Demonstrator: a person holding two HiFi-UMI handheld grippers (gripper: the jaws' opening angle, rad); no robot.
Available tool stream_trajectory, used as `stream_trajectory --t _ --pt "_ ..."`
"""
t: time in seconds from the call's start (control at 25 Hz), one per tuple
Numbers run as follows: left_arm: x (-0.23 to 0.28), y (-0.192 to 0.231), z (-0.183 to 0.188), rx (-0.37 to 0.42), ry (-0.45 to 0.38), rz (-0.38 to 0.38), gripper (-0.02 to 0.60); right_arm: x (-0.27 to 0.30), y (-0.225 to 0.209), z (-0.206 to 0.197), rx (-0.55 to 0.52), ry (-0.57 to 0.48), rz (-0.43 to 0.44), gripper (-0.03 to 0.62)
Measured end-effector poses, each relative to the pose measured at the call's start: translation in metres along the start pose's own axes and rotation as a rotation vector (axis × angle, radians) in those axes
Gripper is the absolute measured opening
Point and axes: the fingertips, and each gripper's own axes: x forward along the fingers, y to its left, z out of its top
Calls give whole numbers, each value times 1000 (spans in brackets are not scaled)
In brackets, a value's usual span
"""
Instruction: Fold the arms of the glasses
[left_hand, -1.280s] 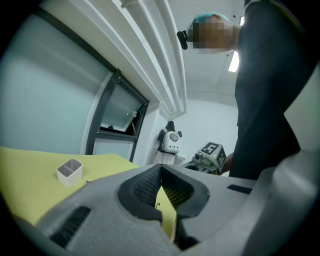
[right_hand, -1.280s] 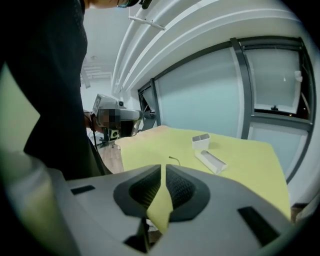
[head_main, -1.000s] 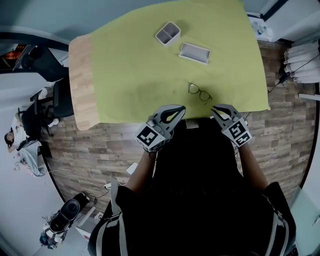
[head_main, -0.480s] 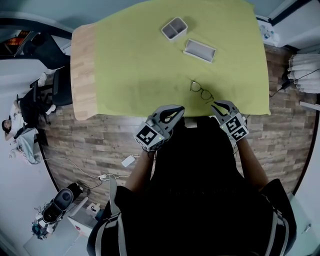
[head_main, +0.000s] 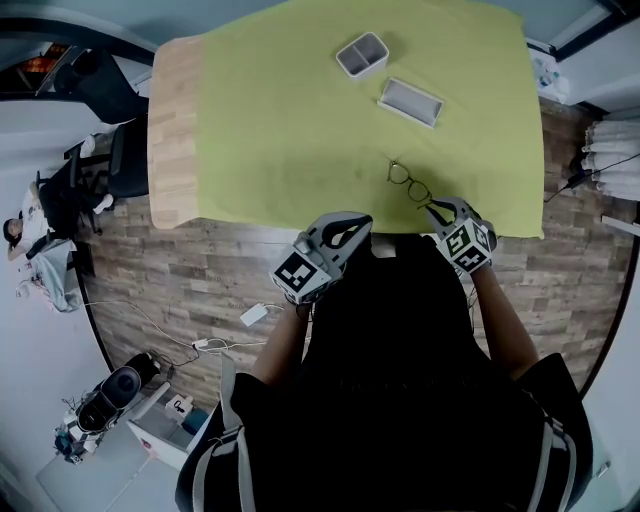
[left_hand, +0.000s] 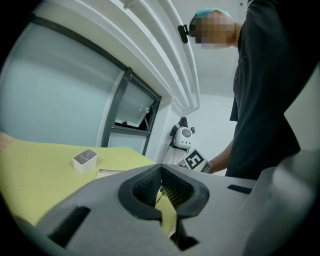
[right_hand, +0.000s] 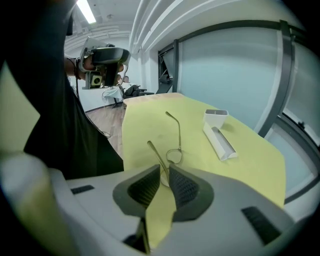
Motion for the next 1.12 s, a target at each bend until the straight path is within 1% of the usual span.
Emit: stream_trajectory --t 0.28,0.36,0.48,0.56,0.68,0.76,0.84,0.92,1.04,1.12 --pt "3 -5 3 -18 0 13 18 6 -3 1 -47 2 -8 34" --pt "2 -5 3 -23 -1 18 18 6 -2 0 -84 15 -1 32" --pt "0 -3 -7 19 13 1 18 9 -3 -1 -163 46 21 32" --pt "-2 -1 -11 23 17 -1 18 12 -5 1 -192 60 43 32" --pt "-2 -1 -7 0 12 9 18 18 -8 5 -194 66 72 32" --pt "-2 0 1 -34 2 25 18 22 -10 8 -183 62 81 32" --pt "-1 1 3 -49 1 32 18 27 -12 12 -174 58 82 32" --pt "-1 3 1 -45 4 28 18 32 -15 16 -170 56 84 32" --pt "-3 6 -6 -7 13 8 18 40 -18 20 -165 56 87 32" --pt "-4 7 -9 0 21 8 18 45 -20 22 -162 56 88 32"
